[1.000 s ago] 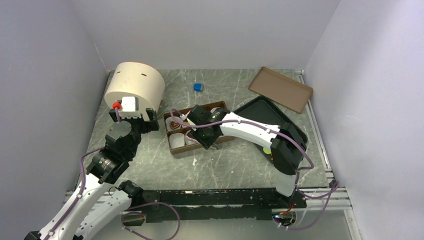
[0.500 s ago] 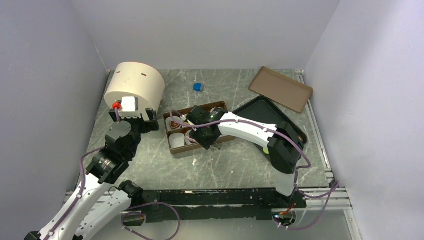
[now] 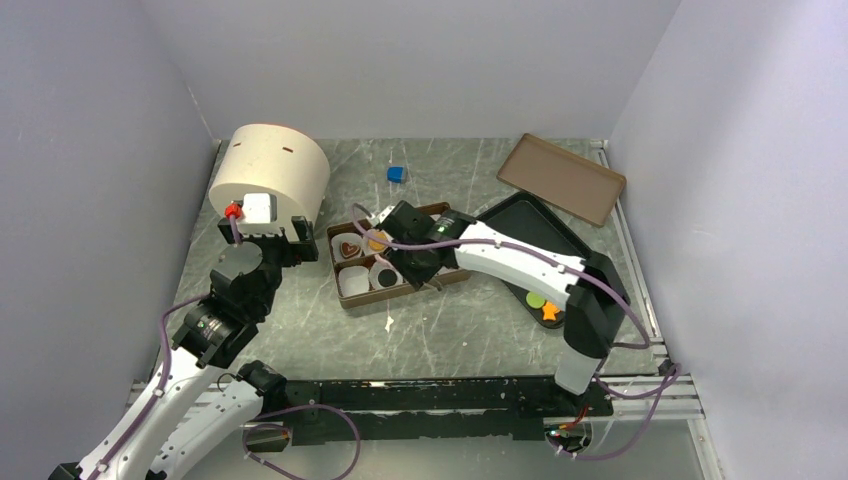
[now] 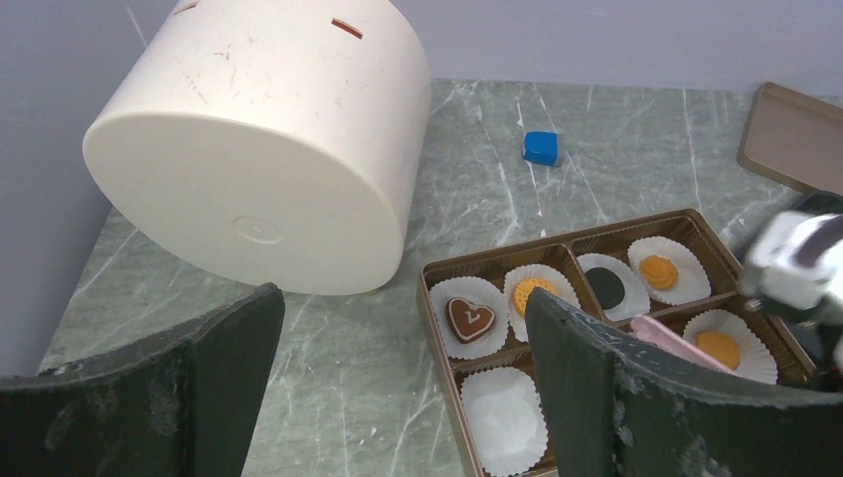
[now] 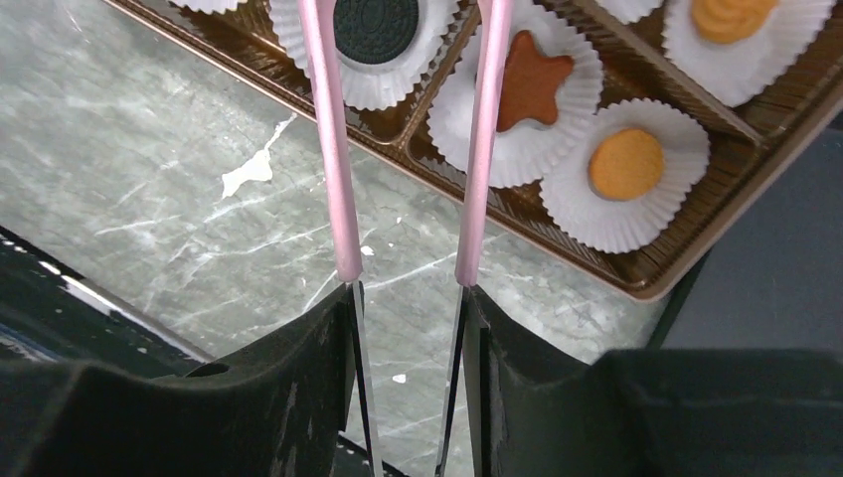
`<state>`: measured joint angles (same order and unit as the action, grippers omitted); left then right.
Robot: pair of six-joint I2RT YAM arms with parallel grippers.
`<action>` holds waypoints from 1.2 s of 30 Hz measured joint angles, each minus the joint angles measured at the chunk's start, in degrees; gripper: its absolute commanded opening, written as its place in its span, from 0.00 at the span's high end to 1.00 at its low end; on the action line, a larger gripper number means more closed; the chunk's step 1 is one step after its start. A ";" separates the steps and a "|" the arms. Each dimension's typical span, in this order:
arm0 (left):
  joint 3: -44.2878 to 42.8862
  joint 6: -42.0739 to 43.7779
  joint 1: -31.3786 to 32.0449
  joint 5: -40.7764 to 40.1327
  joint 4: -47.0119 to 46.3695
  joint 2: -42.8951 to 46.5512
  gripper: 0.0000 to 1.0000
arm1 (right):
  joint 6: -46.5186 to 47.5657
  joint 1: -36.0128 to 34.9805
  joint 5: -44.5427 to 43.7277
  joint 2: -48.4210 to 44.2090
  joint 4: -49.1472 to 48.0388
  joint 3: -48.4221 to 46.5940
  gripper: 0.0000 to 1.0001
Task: Pack the cookies
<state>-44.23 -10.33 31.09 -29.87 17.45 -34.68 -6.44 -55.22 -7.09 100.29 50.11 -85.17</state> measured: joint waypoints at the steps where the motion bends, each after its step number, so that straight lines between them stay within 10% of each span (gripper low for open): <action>1: 0.00 0.00 0.00 0.00 0.00 0.02 0.04 | -0.63 0.09 -0.42 -1.07 0.04 0.00 0.58; 36: 0.39 0.04 0.00 0.04 -0.44 1.22 0.04 | -28.37 37.35 -4.26 -25.29 12.48 24.17 0.59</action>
<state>-43.83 -10.28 31.09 -29.82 17.02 -33.45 -34.81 -17.87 -11.35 75.00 62.59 -60.99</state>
